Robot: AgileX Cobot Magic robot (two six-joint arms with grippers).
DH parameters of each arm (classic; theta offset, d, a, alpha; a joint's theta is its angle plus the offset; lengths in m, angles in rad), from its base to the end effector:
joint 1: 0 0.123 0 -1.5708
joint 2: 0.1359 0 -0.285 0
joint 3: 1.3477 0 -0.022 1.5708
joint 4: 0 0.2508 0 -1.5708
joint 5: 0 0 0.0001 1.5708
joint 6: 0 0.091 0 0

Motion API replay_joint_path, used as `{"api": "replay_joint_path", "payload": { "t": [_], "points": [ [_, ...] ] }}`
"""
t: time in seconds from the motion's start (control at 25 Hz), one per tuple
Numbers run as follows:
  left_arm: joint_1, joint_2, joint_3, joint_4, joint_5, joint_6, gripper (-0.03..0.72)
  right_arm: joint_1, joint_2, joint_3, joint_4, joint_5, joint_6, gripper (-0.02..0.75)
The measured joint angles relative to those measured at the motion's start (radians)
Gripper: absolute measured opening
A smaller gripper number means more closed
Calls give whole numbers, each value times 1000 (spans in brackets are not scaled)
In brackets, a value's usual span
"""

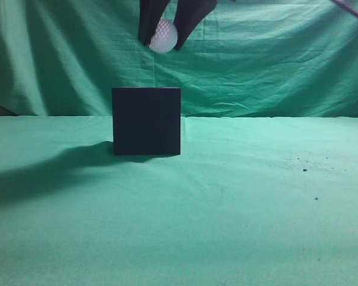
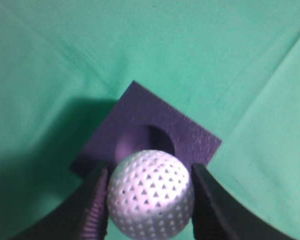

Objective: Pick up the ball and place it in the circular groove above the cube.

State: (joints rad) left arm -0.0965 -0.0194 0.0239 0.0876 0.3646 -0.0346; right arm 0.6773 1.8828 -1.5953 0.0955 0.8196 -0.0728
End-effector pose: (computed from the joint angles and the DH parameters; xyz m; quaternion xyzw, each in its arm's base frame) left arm 0.0525 -0.0022 0.1735 0.0480 0.7976 -0.0023 0.6013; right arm 0.3242 0.2689 0.2743 -0.3318 0.9024 0.1214 0.2467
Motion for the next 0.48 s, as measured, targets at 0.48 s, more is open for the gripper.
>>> {"api": "replay_joint_path", "payload": {
  "t": [0.48],
  "points": [
    [0,0,0,0,0,0,0,0,138,-69,0,-13,-15,319]
  ]
}}
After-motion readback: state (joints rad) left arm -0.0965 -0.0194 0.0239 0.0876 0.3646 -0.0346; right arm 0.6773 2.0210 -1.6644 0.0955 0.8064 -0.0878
